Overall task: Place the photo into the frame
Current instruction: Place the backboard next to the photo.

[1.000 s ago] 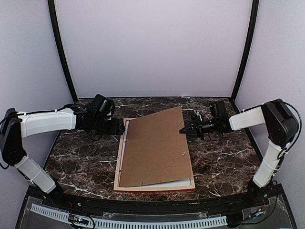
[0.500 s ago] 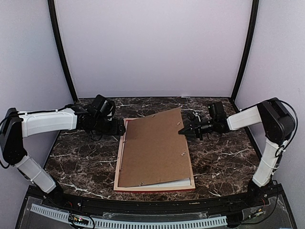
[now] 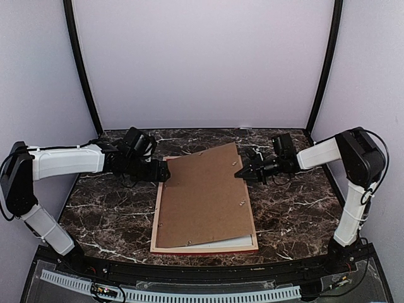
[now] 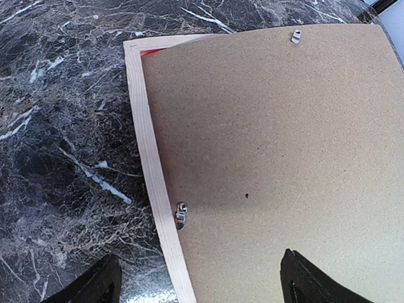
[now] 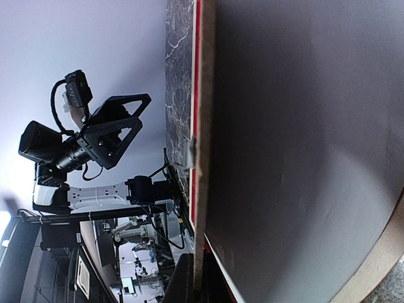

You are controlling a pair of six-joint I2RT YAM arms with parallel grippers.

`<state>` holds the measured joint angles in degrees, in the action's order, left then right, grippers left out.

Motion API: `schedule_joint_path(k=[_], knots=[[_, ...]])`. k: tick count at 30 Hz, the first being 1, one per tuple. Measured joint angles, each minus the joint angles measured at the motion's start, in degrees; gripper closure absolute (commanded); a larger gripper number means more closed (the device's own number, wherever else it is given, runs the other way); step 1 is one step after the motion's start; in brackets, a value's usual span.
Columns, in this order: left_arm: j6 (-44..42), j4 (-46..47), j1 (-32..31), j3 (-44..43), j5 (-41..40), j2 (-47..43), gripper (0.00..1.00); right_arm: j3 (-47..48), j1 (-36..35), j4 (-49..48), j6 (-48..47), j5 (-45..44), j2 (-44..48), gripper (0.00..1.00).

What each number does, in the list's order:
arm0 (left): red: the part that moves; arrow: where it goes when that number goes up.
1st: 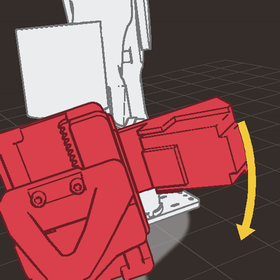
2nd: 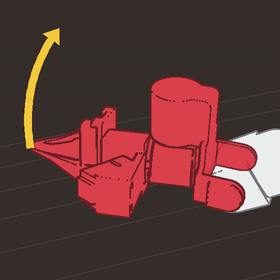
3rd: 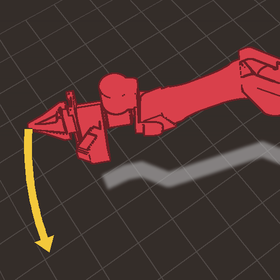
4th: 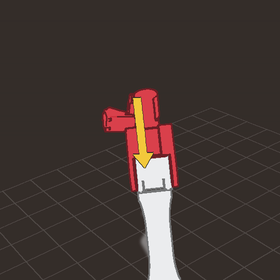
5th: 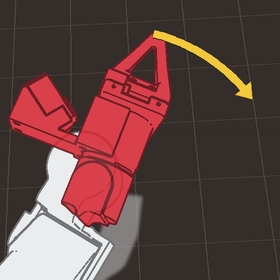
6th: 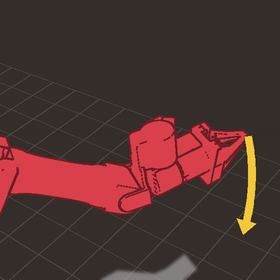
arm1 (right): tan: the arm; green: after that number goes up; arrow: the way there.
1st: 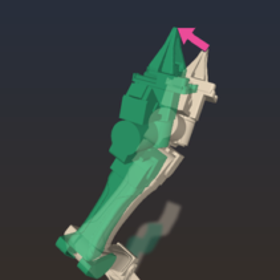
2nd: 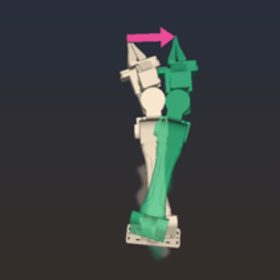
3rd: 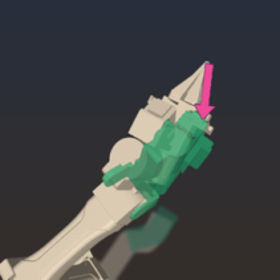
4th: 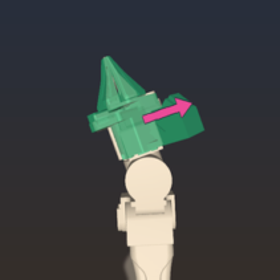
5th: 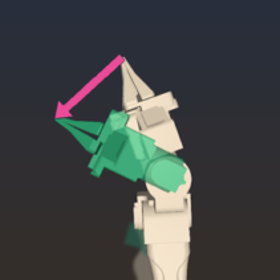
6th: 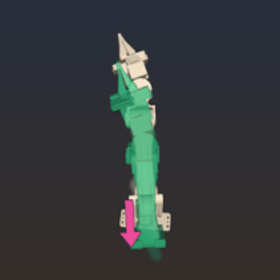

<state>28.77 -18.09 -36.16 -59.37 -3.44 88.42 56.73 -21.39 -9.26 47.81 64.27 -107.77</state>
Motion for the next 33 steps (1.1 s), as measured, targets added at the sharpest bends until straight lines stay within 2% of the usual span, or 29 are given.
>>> schedule_joint_path(k=[13, 24, 33], knots=[[0.2, 2.3, -0.4, 1.6, 4.7, 2.3, 0.10, 1.2, 0.0, 4.3, -3.3, -1.7, 0.0, 1.00], [1.4, 3.3, -1.4, 3.0, 5.4, 2.5, 0.10, 1.9, -0.2, 6.9, -5.5, -3.9, 0.0, 0.93], [2.1, 3.3, -1.4, 3.5, 4.7, 2.7, 0.10, 1.9, -0.9, 9.6, -6.9, -8.6, 0.0, 0.82]])
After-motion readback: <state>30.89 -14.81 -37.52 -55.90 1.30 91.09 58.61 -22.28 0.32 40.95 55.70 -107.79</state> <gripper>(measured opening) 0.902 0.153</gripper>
